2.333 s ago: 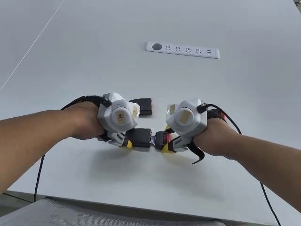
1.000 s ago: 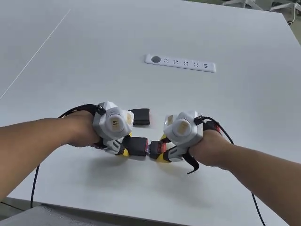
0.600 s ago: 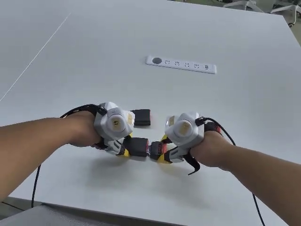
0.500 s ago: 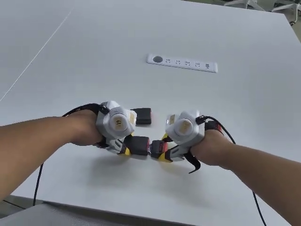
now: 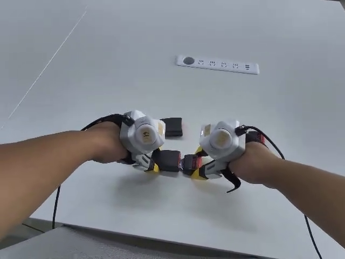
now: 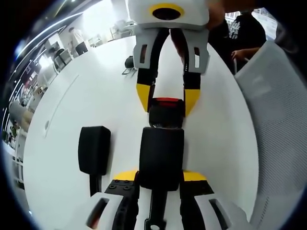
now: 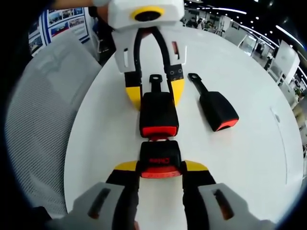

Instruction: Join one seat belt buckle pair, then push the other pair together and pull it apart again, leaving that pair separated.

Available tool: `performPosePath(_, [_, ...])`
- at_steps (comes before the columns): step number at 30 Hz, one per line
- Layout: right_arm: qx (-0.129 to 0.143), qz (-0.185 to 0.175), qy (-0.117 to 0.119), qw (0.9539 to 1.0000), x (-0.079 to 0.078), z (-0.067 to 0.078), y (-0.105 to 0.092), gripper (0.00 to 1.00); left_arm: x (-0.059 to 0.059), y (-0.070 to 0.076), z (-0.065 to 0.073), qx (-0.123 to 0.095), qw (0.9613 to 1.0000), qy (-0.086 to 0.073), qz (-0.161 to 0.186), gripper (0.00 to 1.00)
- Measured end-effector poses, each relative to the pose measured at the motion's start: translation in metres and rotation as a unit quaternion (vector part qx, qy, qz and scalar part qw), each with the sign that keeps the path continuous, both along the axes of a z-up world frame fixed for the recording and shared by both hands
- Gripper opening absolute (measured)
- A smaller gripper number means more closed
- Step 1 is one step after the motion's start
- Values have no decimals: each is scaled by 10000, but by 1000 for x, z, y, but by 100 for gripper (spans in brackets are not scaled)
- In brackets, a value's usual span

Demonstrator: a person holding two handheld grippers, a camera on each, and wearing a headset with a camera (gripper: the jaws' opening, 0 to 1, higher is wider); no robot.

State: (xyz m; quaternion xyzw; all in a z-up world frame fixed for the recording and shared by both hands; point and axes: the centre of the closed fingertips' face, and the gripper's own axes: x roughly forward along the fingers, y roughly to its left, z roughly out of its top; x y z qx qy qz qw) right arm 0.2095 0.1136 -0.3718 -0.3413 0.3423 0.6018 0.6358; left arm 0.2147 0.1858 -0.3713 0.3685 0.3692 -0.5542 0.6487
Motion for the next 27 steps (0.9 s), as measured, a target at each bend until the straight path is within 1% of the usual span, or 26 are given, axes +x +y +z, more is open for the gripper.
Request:
performPosePath(4, [-39,2,14,10000,0,0,-1,35,1,1,-1,25,9999,13,102,34])
performPosePath(6, [-69,49,2,10000,-1,0,-2,35,0,1,0,45,10000,-9,88,33])
performPosePath(7, [-62,-4,34,10000,0,0,-2,35,0,2,0,65,9999,-17,104,33])
performPosePath(8, [-50,-64,83,9999,0,0,-3,35,0,3,0,101,9999,-31,110,33])
performPosePath(10, [-69,-69,65,9999,1,0,-4,35,-1,7,0,207,9997,-99,55,32])
performPosePath(12, [-99,-96,50,9999,1,-1,-5,35,0,10,2,237,9996,-140,72,32])
performPosePath(17, [-86,-80,-12,9999,-2,6,-5,36,2,14,16,151,9994,-258,158,34])
performPosePath(21, [-17,-58,-99,9999,-2,17,-5,35,2,16,25,133,9991,-363,177,34])
performPosePath(23, [-1,-52,-110,9999,-2,20,-5,35,4,17,28,104,9988,-414,223,34])
performPosePath(25, [25,-40,-126,9999,-1,24,-6,35,6,15,36,19,9985,-455,303,34])
performPosePath(27, [35,-26,-148,9999,-1,27,-7,35,8,13,41,-40,9982,-505,319,34])
